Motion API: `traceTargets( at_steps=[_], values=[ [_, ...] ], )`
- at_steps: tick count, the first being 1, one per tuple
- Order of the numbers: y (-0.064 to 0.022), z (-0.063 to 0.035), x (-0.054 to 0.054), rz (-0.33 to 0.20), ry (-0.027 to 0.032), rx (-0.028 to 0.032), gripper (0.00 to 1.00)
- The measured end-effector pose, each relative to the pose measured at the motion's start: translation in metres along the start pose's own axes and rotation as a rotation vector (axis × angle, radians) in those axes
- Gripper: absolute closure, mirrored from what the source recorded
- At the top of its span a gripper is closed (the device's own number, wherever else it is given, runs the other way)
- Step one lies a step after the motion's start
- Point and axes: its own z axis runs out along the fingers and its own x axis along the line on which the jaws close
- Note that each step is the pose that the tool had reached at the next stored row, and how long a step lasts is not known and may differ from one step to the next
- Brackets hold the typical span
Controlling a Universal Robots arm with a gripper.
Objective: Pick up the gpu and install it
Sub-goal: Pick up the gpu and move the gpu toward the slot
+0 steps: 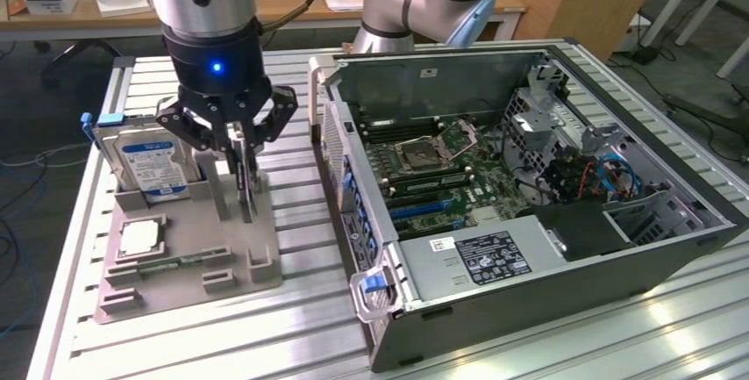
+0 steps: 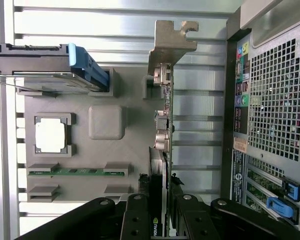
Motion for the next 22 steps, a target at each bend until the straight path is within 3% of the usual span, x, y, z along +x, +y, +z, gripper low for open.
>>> traceTargets(
  at_steps=[22],
  values=[
    [0.0004, -0.0304, 0.0, 0.0, 0.0, -0.0018, 0.74]
  ],
)
